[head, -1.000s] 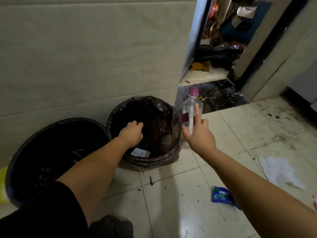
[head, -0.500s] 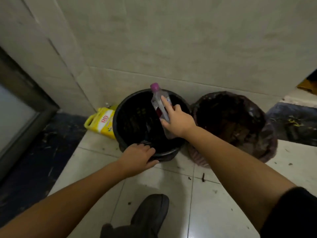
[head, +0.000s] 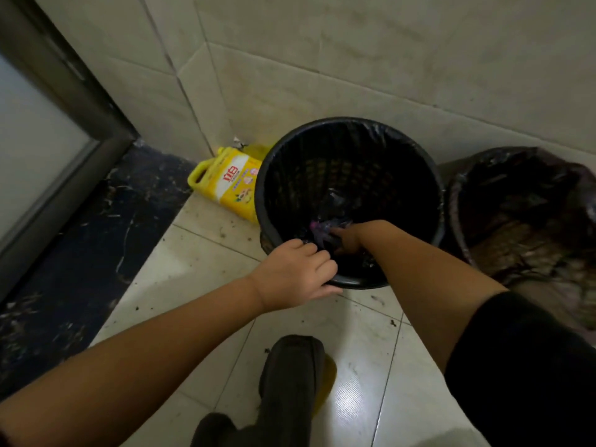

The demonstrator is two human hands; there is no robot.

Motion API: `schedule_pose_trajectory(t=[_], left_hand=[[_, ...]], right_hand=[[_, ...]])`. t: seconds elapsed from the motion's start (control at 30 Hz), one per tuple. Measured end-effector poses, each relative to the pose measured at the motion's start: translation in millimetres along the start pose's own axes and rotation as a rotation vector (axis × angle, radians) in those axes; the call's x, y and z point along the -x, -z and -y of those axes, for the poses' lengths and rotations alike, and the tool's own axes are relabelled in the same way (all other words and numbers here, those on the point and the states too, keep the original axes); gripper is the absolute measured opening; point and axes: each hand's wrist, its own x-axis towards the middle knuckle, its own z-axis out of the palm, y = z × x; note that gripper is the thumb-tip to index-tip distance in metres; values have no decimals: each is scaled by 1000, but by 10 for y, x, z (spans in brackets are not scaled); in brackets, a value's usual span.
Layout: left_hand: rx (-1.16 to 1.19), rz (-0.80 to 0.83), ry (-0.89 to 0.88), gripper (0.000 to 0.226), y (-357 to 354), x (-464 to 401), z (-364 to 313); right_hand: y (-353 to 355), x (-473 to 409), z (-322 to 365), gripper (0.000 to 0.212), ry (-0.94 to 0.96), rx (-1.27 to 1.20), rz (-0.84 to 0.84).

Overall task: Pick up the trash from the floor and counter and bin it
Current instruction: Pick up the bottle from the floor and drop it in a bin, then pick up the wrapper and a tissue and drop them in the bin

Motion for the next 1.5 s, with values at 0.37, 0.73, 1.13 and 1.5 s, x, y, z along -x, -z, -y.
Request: schedule_pose_trajectory(t=[0.37, 0.73, 1.13, 1.5], left_hand=[[-15, 272, -42, 53, 326, -366, -15], [99, 162, -418, 64, 972, -2552, -1867], [176, 566, -728, 49, 478, -3049, -4703], [99, 980, -875, 63, -710, -2839, -5152]], right_hand=[[311, 1544, -745, 50, 46, -373, -661], [-1569, 3891, -2528, 41, -503, -595, -935], [-4354, 4873, -3019, 47, -964, -994, -714], [-5137, 4307, -3026, 52, -1107, -1255, -388]])
